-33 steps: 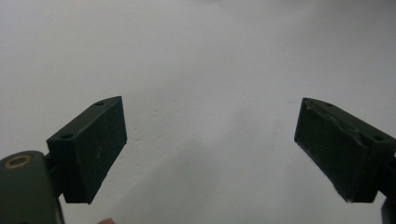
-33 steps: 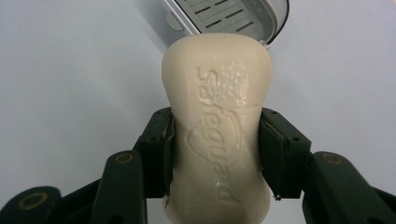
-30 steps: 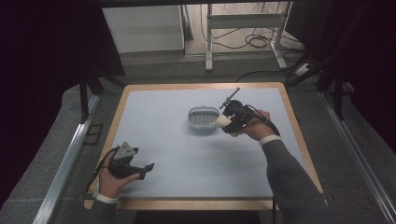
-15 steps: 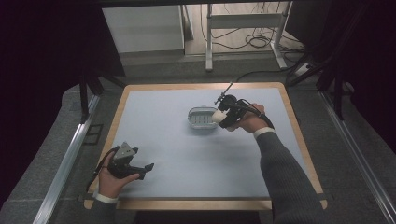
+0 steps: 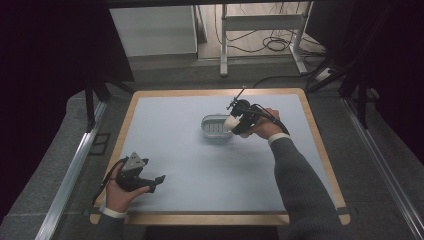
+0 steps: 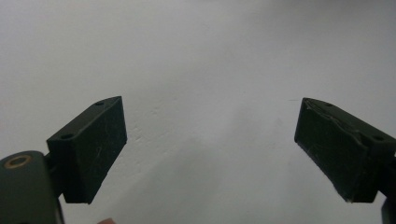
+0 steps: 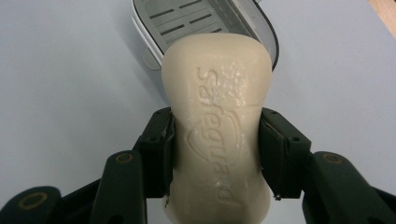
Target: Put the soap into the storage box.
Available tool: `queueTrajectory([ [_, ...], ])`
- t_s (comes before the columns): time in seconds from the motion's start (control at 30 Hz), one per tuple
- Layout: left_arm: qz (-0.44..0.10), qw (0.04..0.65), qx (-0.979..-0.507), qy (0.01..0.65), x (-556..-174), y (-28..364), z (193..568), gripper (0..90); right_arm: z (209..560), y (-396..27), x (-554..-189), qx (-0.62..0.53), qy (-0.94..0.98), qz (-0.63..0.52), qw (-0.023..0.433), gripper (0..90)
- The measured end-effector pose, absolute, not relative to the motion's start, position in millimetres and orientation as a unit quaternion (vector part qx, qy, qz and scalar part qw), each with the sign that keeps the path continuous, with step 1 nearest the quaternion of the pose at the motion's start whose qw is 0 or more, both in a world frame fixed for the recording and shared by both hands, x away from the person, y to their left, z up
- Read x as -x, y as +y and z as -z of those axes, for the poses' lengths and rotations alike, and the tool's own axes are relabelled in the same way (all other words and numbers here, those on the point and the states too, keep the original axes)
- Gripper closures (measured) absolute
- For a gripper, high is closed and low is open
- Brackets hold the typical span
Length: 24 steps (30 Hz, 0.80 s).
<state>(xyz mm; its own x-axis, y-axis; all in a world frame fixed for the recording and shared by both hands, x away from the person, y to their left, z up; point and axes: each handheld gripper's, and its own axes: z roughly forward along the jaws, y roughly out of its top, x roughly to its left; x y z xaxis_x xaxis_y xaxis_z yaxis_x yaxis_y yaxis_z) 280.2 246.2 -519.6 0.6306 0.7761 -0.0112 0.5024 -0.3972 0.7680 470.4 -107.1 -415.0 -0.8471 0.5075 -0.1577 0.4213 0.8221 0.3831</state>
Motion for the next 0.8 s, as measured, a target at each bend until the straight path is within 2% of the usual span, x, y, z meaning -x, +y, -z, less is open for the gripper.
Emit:
queueTrajectory([
  [0.8, -0.176, 0.384, -0.819, 0.388, -280, 245, 520, 9.8, 422, -81, -494, -0.21, 0.955, -0.173, 0.121, 49.8],
])
